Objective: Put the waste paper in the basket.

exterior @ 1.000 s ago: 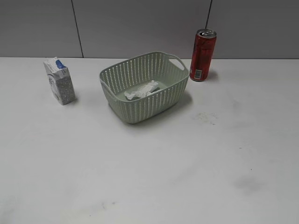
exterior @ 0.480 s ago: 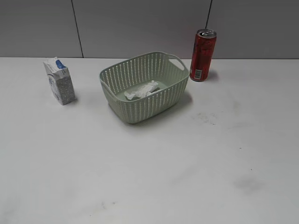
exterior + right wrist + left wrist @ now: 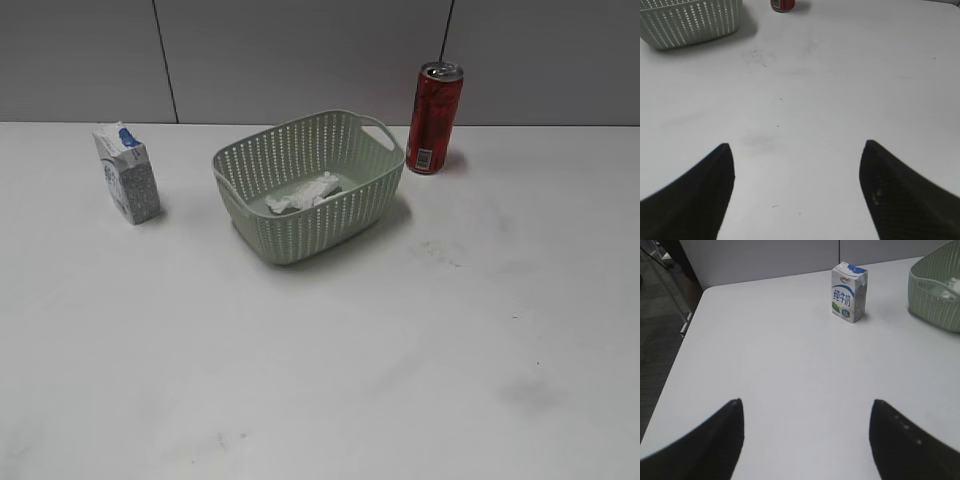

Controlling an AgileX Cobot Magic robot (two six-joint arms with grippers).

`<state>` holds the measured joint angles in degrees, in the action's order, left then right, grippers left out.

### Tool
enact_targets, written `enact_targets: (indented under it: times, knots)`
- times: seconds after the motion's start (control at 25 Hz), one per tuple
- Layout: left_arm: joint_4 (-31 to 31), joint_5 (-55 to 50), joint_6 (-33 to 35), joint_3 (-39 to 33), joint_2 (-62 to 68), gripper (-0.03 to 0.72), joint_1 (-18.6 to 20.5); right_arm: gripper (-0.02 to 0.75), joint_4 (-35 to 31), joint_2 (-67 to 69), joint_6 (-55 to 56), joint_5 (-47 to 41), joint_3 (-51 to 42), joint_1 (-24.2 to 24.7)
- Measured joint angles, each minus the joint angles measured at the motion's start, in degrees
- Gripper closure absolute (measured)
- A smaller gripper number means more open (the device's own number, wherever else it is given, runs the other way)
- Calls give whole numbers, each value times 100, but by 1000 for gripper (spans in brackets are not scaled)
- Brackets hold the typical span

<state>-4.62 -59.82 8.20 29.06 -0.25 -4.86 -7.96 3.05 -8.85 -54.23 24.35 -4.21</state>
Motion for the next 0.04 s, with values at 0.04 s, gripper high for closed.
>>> enact_targets:
  times: [0.04]
  knots:
    - [0,0,0,0,0,113,0,149,0,0,0,0,0,0]
